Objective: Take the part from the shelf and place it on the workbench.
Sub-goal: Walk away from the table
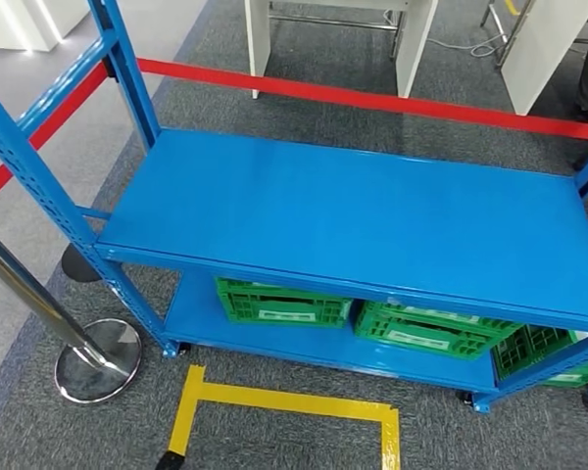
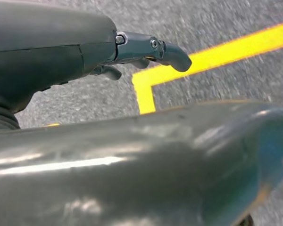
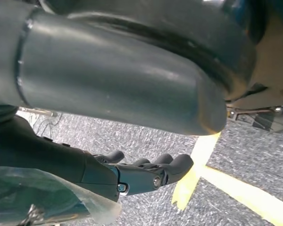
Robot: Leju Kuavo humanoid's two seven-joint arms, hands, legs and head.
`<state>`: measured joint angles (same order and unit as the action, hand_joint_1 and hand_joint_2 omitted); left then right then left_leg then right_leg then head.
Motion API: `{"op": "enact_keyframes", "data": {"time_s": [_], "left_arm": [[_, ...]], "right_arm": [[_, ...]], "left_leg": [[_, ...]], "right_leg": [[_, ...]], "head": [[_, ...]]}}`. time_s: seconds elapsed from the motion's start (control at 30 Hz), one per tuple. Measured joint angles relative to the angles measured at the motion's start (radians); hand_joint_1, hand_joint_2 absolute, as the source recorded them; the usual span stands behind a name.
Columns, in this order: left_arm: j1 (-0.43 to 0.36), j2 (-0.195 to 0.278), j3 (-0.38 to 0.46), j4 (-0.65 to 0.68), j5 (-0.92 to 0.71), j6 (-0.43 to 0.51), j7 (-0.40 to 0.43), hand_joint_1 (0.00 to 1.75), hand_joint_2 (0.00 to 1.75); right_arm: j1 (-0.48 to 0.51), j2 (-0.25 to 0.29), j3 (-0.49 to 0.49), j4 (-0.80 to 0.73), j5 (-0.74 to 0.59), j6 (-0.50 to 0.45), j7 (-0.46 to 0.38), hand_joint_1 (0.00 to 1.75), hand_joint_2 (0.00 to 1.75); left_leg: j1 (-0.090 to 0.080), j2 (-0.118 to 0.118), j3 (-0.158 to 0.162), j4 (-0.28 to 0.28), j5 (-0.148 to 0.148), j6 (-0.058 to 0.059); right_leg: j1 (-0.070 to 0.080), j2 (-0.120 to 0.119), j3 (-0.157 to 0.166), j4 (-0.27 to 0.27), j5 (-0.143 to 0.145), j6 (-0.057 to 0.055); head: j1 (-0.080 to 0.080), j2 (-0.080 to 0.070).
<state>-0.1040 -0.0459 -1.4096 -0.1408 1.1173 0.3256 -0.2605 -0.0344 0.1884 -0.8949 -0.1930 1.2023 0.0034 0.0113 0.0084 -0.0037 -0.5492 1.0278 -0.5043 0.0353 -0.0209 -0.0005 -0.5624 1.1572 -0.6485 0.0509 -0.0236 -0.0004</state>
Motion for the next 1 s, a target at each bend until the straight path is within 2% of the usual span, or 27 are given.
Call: {"op": "enact_keyframes", "data": {"time_s": [0.03, 0.07, 0.1, 0.13, 0.2, 0.23, 0.27, 0.33, 0.4, 0.43, 0.47, 0.53, 0.57, 0.6, 0.63, 0.7, 0.73, 0.77, 0.83, 0.87, 0.97, 1.0], "left_arm": [[0.0, 0.0, 0.0, 0.0, 0.0, 0.0, 0.0, 0.0, 0.0], [0.0, -0.001, -0.001, 0.0, 0.0, 0.0, 0.0, 0.0, 0.0], [0.001, -0.001, -0.001, 0.0, 0.0, -0.001, 0.0, 0.0, 0.0], [0.002, -0.001, -0.001, 0.0, 0.001, -0.001, 0.0, 0.0, 0.0], [0.003, -0.002, -0.001, 0.0, 0.001, -0.001, 0.0, 0.0, 0.0], [0.002, -0.003, -0.001, 0.0, 0.002, -0.001, 0.0, 0.0, 0.0], [0.001, -0.004, -0.002, 0.0, 0.002, -0.002, 0.001, 0.0, 0.0], [-0.001, -0.006, -0.002, 0.0, 0.002, -0.003, 0.002, 0.0, 0.0], [-0.004, -0.006, -0.002, 0.0, 0.002, -0.004, 0.003, 0.0, 0.0], [-0.005, -0.006, -0.002, 0.0, 0.002, -0.004, 0.003, 0.0, 0.0], [-0.005, -0.006, -0.002, 0.0, 0.002, -0.004, 0.003, 0.0, 0.0], [-0.005, -0.005, -0.002, 0.0, 0.002, -0.004, 0.003, 0.0, 0.0], [-0.003, -0.005, -0.002, 0.0, 0.002, -0.004, 0.003, 0.0, 0.0], [-0.001, -0.005, -0.002, 0.0, 0.002, -0.004, 0.003, 0.0, 0.0], [0.001, -0.005, -0.002, 0.0, 0.002, -0.004, 0.003, 0.0, 0.0], [0.002, -0.004, -0.002, 0.0, 0.002, -0.004, 0.005, 0.0, 0.0], [0.001, -0.004, -0.003, 0.0, 0.002, -0.005, 0.01, 0.0, 0.0], [0.001, -0.003, -0.003, 0.0, 0.002, -0.01, 0.02, 0.0, 0.0], [0.001, -0.004, -0.005, 0.0, 0.004, -0.024, 0.055, 0.0, 0.0], [0.002, -0.005, -0.006, 0.0, 0.005, -0.03, 0.073, 0.0, 0.44], [0.003, -0.004, -0.012, 0.0, 0.009, -0.036, 0.105, 0.0, 1.75], [0.002, -0.004, -0.014, 0.0, 0.01, -0.037, 0.11, 0.0, 1.75]], "right_arm": [[0.001, 0.0, 0.0, 0.0, 0.0, 0.0, 0.0, 0.0, 0.0], [0.002, 0.0, 0.0, 0.0, 0.0, 0.0, 0.0, 0.0, 0.0], [0.003, 0.0, 0.0, 0.0, 0.0, 0.0, 0.0, 0.0, 0.0], [0.005, 0.0, 0.0, 0.0, 0.0, 0.0, 0.0, 0.0, 0.0], [0.005, 0.0, 0.0, 0.0, 0.0, 0.0, 0.001, 0.0, 0.0], [0.005, -0.001, 0.0, 0.0, 0.0, -0.001, 0.001, 0.0, 0.0], [0.004, -0.001, 0.0, 0.0, 0.0, -0.001, 0.001, 0.0, 0.0], [0.003, -0.002, 0.0, 0.0, 0.0, -0.002, 0.001, 0.0, 0.0], [0.003, -0.002, 0.0, 0.0, 0.0, -0.002, 0.001, 0.0, 0.0], [0.004, -0.002, 0.0, 0.0, 0.0, -0.002, 0.001, 0.0, 0.0], [0.004, -0.002, 0.0, 0.0, -0.001, -0.002, 0.001, 0.0, 0.0], [0.003, -0.002, 0.0, 0.0, -0.001, -0.002, 0.001, 0.0, 0.0], [0.003, -0.002, 0.0, 0.0, -0.001, -0.002, 0.001, 0.0, 0.0], [0.004, -0.002, 0.0, 0.0, -0.001, -0.002, 0.002, 0.0, 0.0], [0.005, -0.002, 0.0, 0.0, -0.001, -0.002, 0.002, 0.0, 0.0], [0.006, -0.002, 0.0, 0.0, 0.0, -0.002, 0.002, 0.0, 0.0], [0.005, -0.002, 0.0, 0.0, 0.0, -0.002, 0.003, 0.0, 0.0], [0.004, -0.002, 0.0, 0.0, 0.001, -0.002, 0.005, 0.0, 0.0], [0.001, -0.002, 0.0, 0.0, 0.005, -0.001, 0.01, 0.0, 0.0], [0.001, -0.002, 0.0, 0.0, 0.006, -0.001, 0.013, 0.0, 0.0], [0.001, -0.003, 0.0, 0.0, 0.008, 0.001, 0.027, 0.0, 1.31], [0.001, -0.003, 0.0, 0.0, 0.007, -0.001, 0.036, 0.0, 1.75]], "left_leg": [[-0.001, 0.0, 0.002, 0.0, -0.004, 0.004], [-0.003, 0.0, 0.007, 0.0, -0.009, 0.006], [-0.005, -0.001, 0.014, 0.0, -0.014, 0.008], [-0.007, -0.002, 0.023, 0.0, -0.021, 0.008], [-0.009, -0.005, 0.044, 0.0, -0.037, 0.006], [-0.012, -0.006, 0.051, 0.001, -0.046, 0.002], [-0.013, -0.005, 0.055, 0.0, -0.052, -0.002], [-0.015, -0.005, 0.058, -0.003, -0.059, -0.012], [-0.013, -0.003, 0.064, -0.004, -0.066, -0.023], [-0.012, -0.003, 0.059, 0.015, -0.077, -0.03], [-0.011, -0.002, 0.042, 0.053, -0.096, -0.036], [-0.006, -0.001, -0.032, 0.187, -0.146, -0.047], [-0.003, -0.001, -0.07, 0.246, -0.159, -0.05], [-0.001, -0.001, -0.098, 0.279, -0.154, -0.053], [0.0, -0.001, -0.107, 0.27, -0.125, -0.054], [0.003, -0.001, -0.08, 0.155, -0.026, -0.052], [0.002, 0.0, -0.061, 0.098, 0.009, -0.05], [0.001, 0.0, -0.043, 0.051, 0.027, -0.045], [-0.002, -0.001, -0.03, 0.019, 0.024, -0.035], [-0.003, -0.002, -0.027, 0.011, 0.023, -0.031], [-0.005, -0.003, -0.027, 0.011, 0.02, -0.026], [-0.005, -0.003, -0.026, 0.011, 0.019, -0.023]], "right_leg": [[0.001, 0.0, -0.049, 0.074, -0.023, 0.0], [0.002, 0.0, -0.091, 0.129, -0.03, -0.001], [0.002, 0.0, -0.118, 0.15, -0.015, -0.004], [0.003, 0.0, -0.124, 0.131, 0.021, -0.008], [0.008, 0.0, -0.092, 0.01, 0.12, -0.022], [0.011, 0.0, -0.068, -0.05, 0.152, -0.029], [0.014, -0.001, -0.05, -0.088, 0.167, -0.035], [0.017, 0.001, -0.036, -0.111, 0.162, -0.041], [0.015, 0.002, -0.028, -0.121, 0.161, -0.047], [0.012, 0.001, -0.021, -0.128, 0.159, -0.05], [0.009, 0.0, -0.013, -0.134, 0.158, -0.054], [0.008, -0.002, 0.0, -0.137, 0.149, -0.06], [0.008, -0.001, 0.006, -0.137, 0.144, -0.061], [0.008, -0.001, 0.013, -0.137, 0.138, -0.061], [0.008, 0.001, 0.022, -0.137, 0.132, -0.06], [0.006, 0.002, 0.043, -0.137, 0.118, -0.055], [0.007, 0.003, 0.049, -0.137, 0.112, -0.05], [0.008, 0.003, 0.051, -0.137, 0.106, -0.044], [0.011, 0.003, 0.049, -0.138, 0.099, -0.04], [0.011, 0.003, 0.049, -0.139, 0.097, -0.041], [0.011, 0.003, 0.054, -0.147, 0.098, -0.046], [0.01, 0.003, 0.058, -0.15, 0.098, -0.045]], "head": [[0.001, 0.0], [0.001, 0.0], [0.002, 0.0], [0.002, 0.0], [0.002, 0.0], [0.001, 0.0], [0.0, 0.0], [-0.003, 0.0], [-0.004, 0.0], [-0.005, 0.0], [-0.006, 0.0], [-0.007, 0.0], [-0.007, 0.0], [-0.007, 0.0], [-0.007, 0.0], [-0.007, 0.0], [-0.007, 0.0], [-0.007, 0.0], [-0.005, 0.0], [-0.003, 0.0], [-0.001, 0.0], [-0.001, 0.0]]}}
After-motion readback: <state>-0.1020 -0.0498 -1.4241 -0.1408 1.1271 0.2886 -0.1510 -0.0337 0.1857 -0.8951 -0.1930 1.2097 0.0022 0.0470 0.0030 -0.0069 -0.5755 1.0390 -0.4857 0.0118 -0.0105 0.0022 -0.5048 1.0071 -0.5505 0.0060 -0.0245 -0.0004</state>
